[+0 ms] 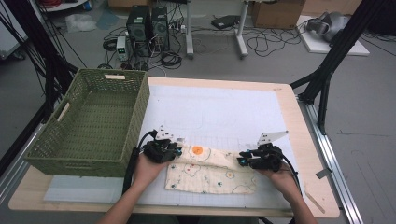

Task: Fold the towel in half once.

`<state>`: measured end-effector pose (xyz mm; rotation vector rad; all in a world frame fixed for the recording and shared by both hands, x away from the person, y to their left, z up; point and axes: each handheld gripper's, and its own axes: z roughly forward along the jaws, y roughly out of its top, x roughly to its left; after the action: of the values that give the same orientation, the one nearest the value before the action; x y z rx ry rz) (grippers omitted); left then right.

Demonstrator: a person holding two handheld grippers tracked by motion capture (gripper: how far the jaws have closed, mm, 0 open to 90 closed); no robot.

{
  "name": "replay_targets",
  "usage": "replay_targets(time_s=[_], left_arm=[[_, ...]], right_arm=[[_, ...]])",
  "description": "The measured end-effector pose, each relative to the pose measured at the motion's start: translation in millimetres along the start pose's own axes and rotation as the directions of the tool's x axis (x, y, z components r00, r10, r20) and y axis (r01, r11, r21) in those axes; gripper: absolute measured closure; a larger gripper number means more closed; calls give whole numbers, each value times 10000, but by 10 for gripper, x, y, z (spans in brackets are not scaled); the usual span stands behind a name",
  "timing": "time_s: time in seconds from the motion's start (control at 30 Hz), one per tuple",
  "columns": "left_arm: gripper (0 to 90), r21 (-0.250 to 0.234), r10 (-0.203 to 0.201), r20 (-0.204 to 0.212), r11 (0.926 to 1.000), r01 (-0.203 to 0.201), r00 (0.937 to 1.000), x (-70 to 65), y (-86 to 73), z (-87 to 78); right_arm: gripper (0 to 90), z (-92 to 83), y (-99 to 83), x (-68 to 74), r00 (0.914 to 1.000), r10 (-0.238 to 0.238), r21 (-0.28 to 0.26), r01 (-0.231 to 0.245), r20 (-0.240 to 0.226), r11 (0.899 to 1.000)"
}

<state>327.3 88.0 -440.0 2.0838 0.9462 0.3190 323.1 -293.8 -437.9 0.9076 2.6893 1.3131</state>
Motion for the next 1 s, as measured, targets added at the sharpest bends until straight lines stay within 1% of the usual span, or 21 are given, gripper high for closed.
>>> replay_targets(time_s=[0.03,0.1,0.13,0.2,0.27,0.33,0.4,0.47,0.53,0.63,0.67,0.7,0.8,0.83,0.87,0.93,1.0], left_arm=[[836,71,64,54,10000,-65,10000,-1,-2,0],[882,112,145,73,9998,-146,9999,-4,-3,-12],[887,48,148,62,9999,-148,9999,-6,-1,-27],[890,-205,77,48,9998,-76,10000,-9,7,-65],[891,-433,88,35,9990,-87,10000,-16,16,-108],[892,-607,181,-1,9980,-181,9998,-29,23,-155],[892,-880,91,25,9961,-88,10000,-43,27,-208],[892,-1060,160,29,9942,-156,9999,-59,22,-263],[892,-1269,156,79,9918,-145,9998,-83,4,-315],[892,-1518,309,97,9880,-290,9995,-137,-50,-407],[892,-1520,328,124,9879,-305,9994,-150,-68,-431],[891,-1517,400,166,9877,-371,9991,-171,-96,-462],[890,-1472,564,430,9879,-495,9975,-238,-206,-566],[887,-1491,611,467,9874,-535,9970,-259,-244,-608],[873,-1513,546,542,9874,-458,9970,-271,-277,-650],[781,-1579,526,683,9866,-413,9963,-291,-318,-741],[741,-1672,617,713,9847,-491,9955,-303,-324,-823]], right_arm=[[763,15,-7,-3,10000,-44,49,44,-51,10000],[818,23,-14,7,9999,-76,126,78,-146,9999],[832,22,-13,15,9997,-97,107,99,-211,9999],[843,4,-4,22,9997,-203,13,204,-160,9998],[847,-34,2,27,9996,-252,-251,249,-131,9994],[847,-82,10,32,9997,-227,-422,221,-117,9989],[846,-140,23,51,9996,-268,-628,268,-1,9977],[837,-193,42,81,9993,-363,-792,369,86,9962],[831,-236,60,127,9984,-544,-888,555,147,9945],[820,-293,57,226,9975,-706,-1007,712,98,9924],[818,-308,47,272,9963,-852,-1026,860,118,9910],[813,-316,39,303,9959,-897,-1030,904,121,9906],[787,-332,-18,407,9940,-1089,-945,1087,28,9896],[775,-330,-45,435,9941,-1084,-883,1073,-77,9903],[757,-328,-73,462,9940,-1075,-833,1054,-214,9909],[720,-334,-122,509,9935,-1108,-717,1086,-278,9915],[682,-369,-154,540,9930,-1109,-781,1076,-396,9911]])
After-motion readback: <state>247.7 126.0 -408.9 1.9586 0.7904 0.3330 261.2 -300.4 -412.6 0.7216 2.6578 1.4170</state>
